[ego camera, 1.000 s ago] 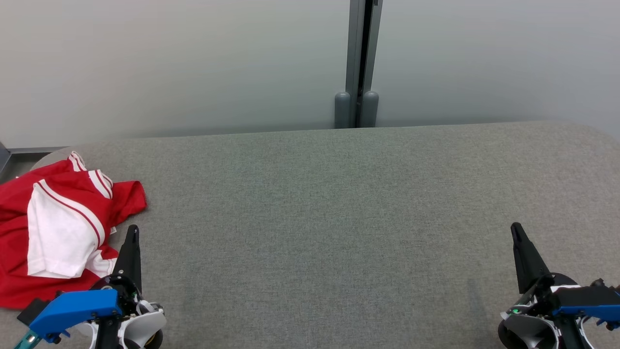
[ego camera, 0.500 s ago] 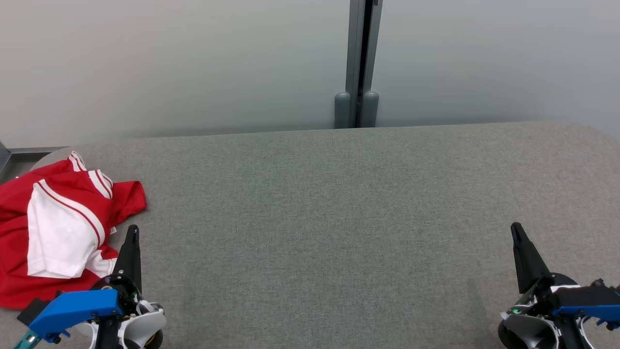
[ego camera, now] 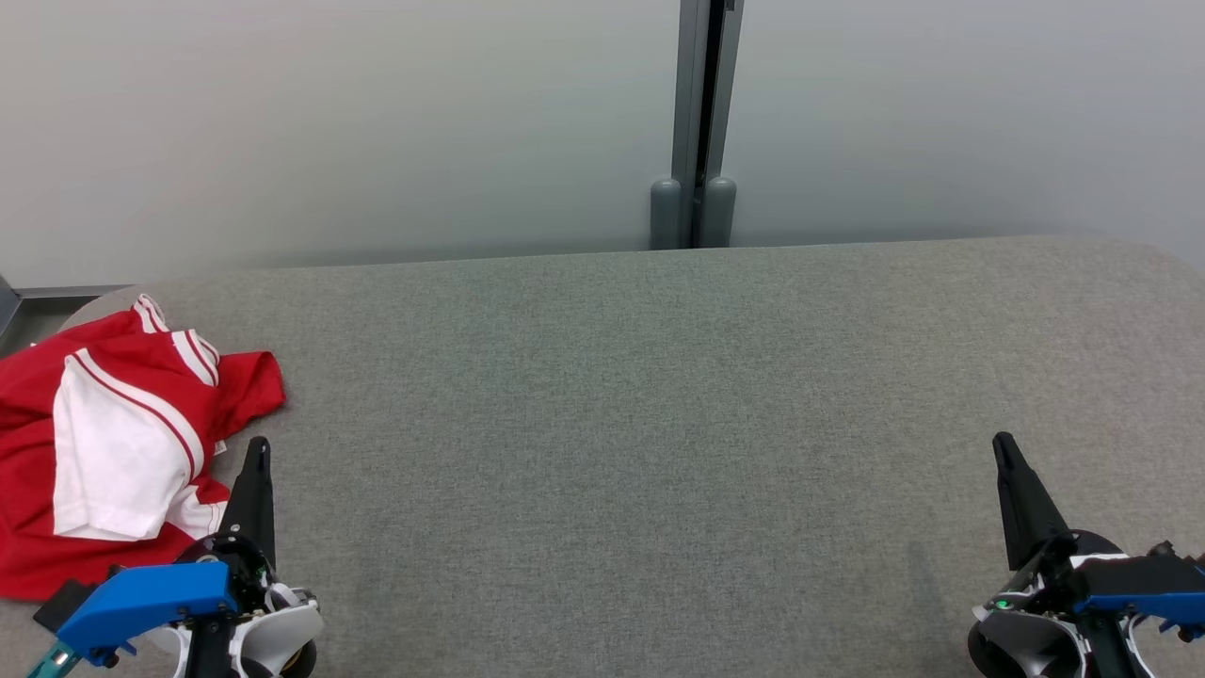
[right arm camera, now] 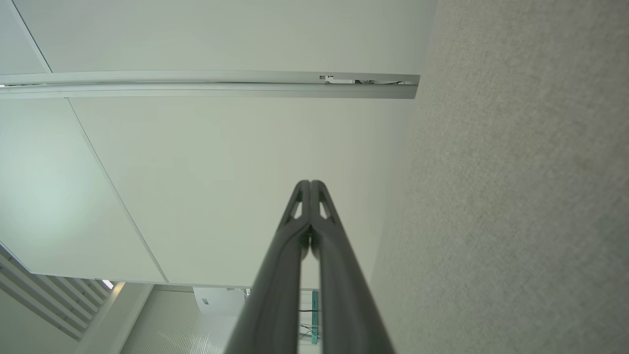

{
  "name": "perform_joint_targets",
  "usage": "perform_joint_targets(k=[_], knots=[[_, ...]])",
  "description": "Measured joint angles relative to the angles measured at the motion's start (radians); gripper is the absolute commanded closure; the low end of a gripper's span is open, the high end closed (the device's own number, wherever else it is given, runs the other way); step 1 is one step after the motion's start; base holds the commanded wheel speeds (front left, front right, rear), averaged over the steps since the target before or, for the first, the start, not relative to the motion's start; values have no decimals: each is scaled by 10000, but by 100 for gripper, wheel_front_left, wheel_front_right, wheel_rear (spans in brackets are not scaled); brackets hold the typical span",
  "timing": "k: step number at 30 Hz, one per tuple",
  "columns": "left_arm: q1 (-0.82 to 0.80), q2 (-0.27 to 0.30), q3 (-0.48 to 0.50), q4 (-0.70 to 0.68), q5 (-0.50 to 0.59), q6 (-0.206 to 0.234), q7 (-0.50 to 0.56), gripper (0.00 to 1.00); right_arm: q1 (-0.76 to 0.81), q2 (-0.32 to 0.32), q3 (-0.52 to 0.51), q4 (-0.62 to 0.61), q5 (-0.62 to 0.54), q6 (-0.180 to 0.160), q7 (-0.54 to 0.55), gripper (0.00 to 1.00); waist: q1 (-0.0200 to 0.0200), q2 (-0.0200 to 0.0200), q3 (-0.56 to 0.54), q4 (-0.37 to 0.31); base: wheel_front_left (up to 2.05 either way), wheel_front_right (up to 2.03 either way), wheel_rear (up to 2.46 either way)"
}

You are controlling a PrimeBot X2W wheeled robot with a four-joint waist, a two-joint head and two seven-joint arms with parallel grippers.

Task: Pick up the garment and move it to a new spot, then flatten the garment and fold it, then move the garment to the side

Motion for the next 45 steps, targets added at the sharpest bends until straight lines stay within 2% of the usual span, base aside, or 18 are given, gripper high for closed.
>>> perform_joint_targets(k=[3,4,10,22,32,45], knots=[[0,0,0,0,0,0,0,100,0,0,0,0,0,0,0,100,0,0,0,0,0,0,0],[12,0,-4,29,2,2,-4,0,15,2,6,23,-2,0,-6,0,0,0,0,0,0,0,0],[615,-90,-52,481,2,6,-63,0,462,90,104,489,-2,-17,-59,0,1,0,0,0,0,0,0],[728,-109,-633,105,282,6,-648,0,528,96,598,261,-435,-17,-644,0,1,0,16,1,0,0,0],[788,-104,-844,-247,1557,6,-1076,0,626,94,738,4,-1701,-17,-1072,0,2,0,45,3,0,0,0],[861,-96,-943,-713,3331,6,-1569,0,640,90,794,-451,-4057,-17,-1569,0,2,0,114,8,0,0,0]])
